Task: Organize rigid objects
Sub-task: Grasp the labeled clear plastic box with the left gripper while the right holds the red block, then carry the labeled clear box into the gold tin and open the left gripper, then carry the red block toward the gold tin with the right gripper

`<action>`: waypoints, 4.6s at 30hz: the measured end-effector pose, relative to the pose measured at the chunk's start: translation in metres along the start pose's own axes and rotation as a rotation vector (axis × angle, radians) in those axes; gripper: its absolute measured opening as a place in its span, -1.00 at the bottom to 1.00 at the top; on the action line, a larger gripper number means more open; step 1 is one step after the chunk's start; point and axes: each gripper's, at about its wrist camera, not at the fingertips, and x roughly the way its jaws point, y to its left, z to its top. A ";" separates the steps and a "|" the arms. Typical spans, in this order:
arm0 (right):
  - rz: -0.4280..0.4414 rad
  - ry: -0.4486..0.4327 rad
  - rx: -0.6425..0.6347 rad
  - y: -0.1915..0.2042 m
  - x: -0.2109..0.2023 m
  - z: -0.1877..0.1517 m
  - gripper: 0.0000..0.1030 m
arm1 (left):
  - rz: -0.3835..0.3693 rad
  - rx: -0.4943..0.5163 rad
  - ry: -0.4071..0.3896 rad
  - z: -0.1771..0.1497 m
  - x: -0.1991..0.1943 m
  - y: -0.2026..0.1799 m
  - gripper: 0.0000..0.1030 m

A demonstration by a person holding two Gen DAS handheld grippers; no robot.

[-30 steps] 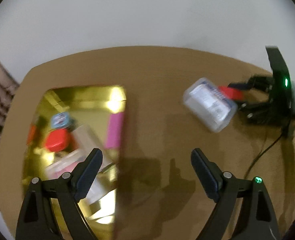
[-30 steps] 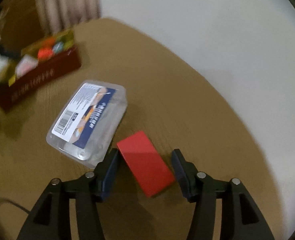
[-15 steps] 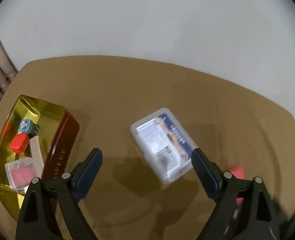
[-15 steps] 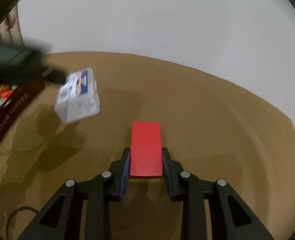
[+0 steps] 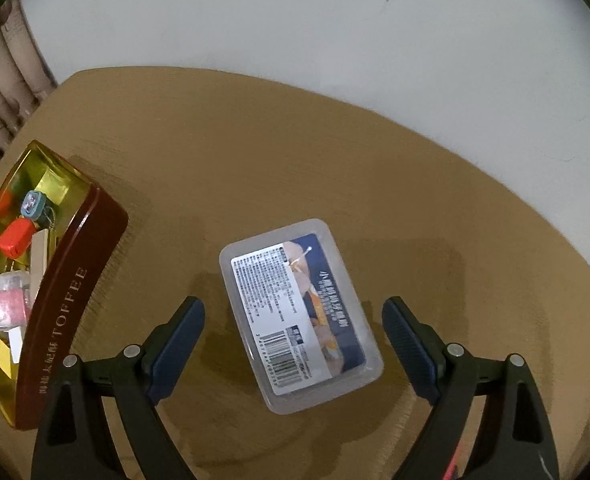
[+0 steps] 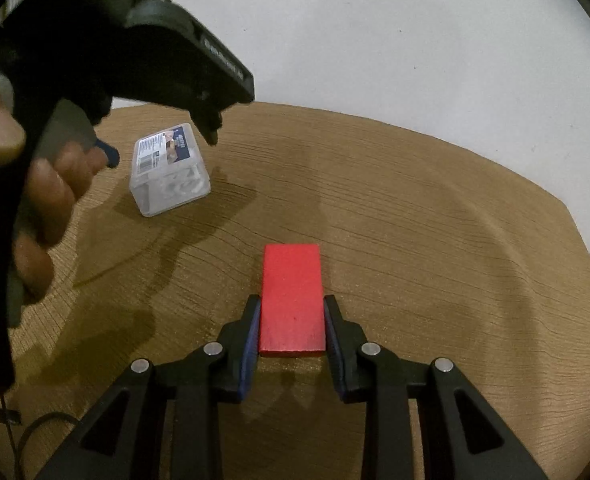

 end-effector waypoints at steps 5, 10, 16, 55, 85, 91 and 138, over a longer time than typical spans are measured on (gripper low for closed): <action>0.000 -0.001 0.001 0.003 0.003 -0.008 -0.42 | -0.015 0.042 0.006 -0.004 0.012 0.006 0.37; 0.002 0.000 0.002 -0.004 0.003 -0.011 -0.41 | -0.033 0.093 0.000 -0.012 0.013 0.016 0.16; -0.002 -0.001 -0.004 -0.003 0.004 -0.015 -0.41 | -0.022 0.135 -0.020 -0.019 0.006 0.041 0.15; -0.011 0.001 -0.015 0.002 0.005 -0.017 -0.41 | -0.017 0.301 -0.160 -0.086 -0.128 0.146 0.16; -0.011 0.001 -0.015 0.002 0.004 -0.017 -0.41 | 0.090 0.155 -0.168 -0.038 -0.114 0.255 0.16; -0.011 0.001 -0.013 0.002 0.003 -0.017 -0.40 | 0.118 0.111 -0.149 -0.026 -0.098 0.278 0.16; -0.018 0.000 -0.016 0.005 0.003 -0.019 -0.40 | 0.185 0.237 -0.308 -0.072 -0.115 0.277 0.40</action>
